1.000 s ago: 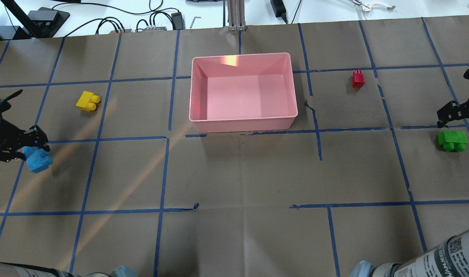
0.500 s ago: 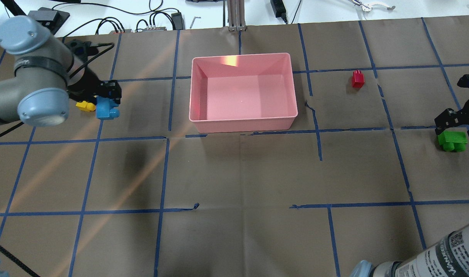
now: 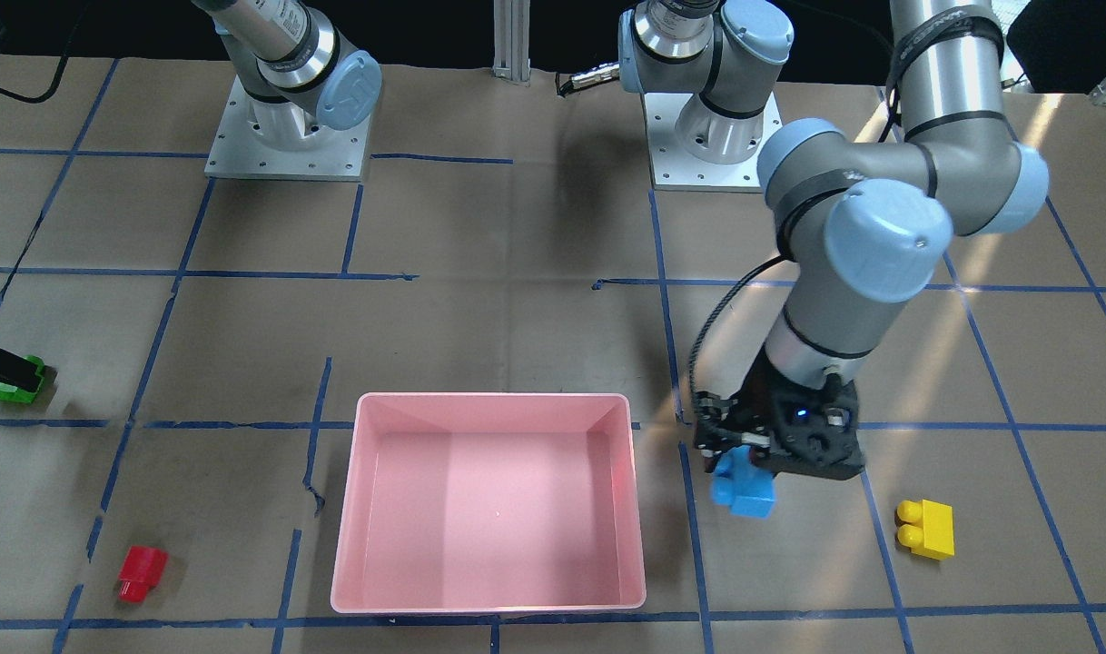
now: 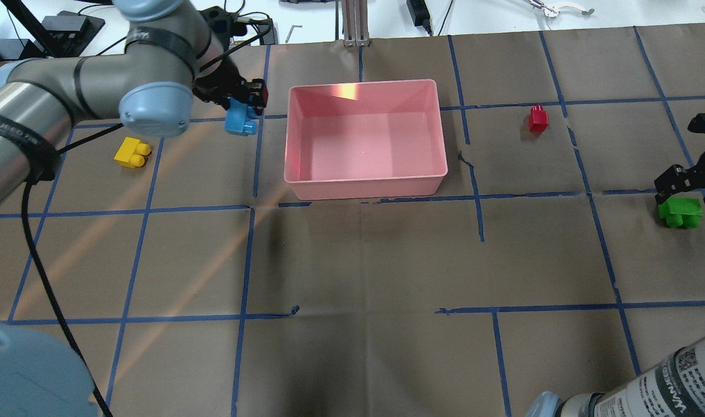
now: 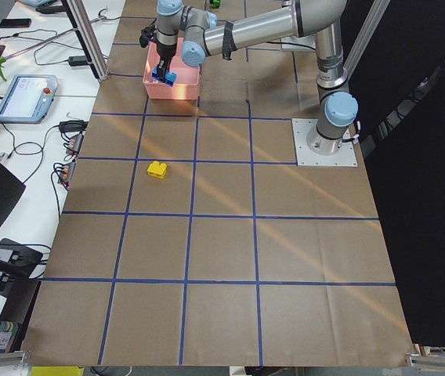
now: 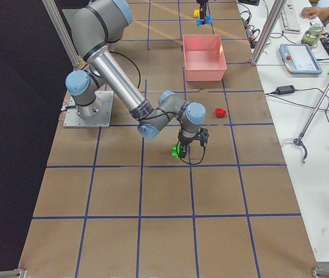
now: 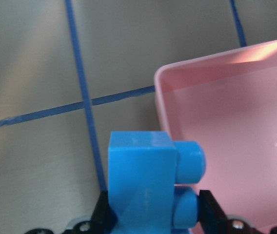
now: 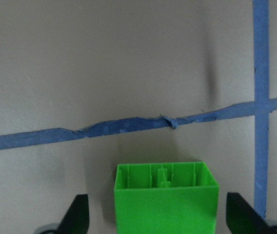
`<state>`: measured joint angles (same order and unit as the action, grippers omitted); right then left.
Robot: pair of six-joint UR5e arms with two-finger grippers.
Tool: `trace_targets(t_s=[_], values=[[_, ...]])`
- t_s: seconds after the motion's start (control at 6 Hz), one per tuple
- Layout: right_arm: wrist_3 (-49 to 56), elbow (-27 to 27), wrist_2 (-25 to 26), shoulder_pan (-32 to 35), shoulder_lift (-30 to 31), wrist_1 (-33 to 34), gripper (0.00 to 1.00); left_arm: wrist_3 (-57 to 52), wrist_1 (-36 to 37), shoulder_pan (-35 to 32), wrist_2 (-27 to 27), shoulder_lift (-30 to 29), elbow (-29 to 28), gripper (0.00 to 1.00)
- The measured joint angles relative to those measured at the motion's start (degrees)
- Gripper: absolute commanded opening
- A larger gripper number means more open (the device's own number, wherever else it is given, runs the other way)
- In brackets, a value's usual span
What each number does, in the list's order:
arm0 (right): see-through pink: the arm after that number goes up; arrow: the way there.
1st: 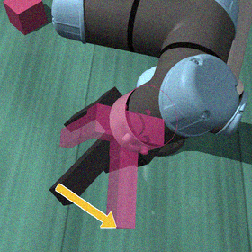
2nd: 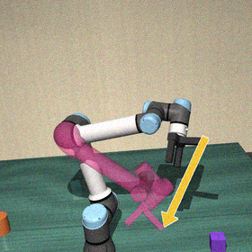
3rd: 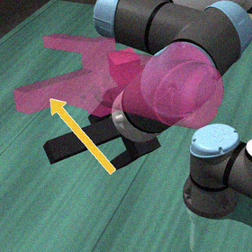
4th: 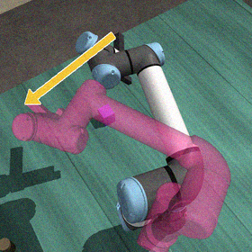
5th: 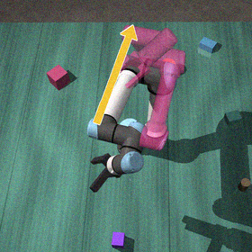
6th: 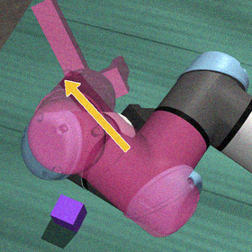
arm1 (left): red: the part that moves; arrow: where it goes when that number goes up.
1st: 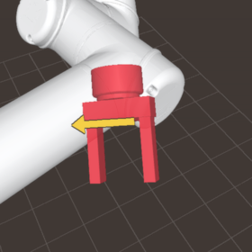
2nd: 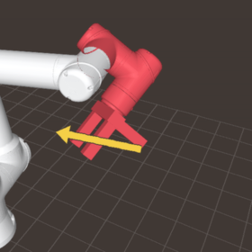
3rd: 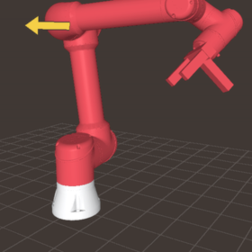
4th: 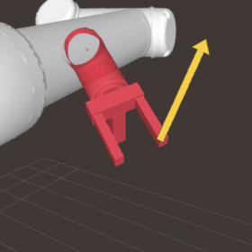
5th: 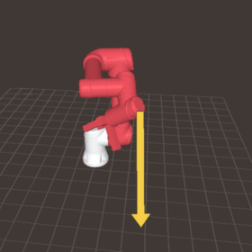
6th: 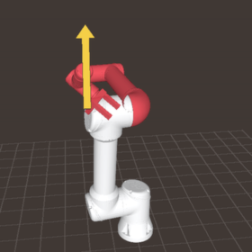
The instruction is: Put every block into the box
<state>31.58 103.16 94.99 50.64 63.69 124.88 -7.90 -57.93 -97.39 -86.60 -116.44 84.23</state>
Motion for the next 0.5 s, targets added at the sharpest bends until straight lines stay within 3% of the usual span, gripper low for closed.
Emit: trace_targets(t_s=[0.17, 0.33, 0.5], values=[[-0.27, 0.05, 0.36, -0.22, -0.34, -0.01, 0.98, 0.36, -0.06, -2.49, 0.05, -2.26, -0.73, 0.55], [-0.55, 0.06, 0.44, -0.46, -0.53, -0.03, 0.80, 0.47, 0.06, -4.56, -0.05, -3.81, -0.67, 0.99], [-0.67, 0.05, 0.40, -0.72, -0.78, 0.00, 0.55, 0.40, -0.04, -5.91, -0.37, -4.41, -0.35, 1.00]])
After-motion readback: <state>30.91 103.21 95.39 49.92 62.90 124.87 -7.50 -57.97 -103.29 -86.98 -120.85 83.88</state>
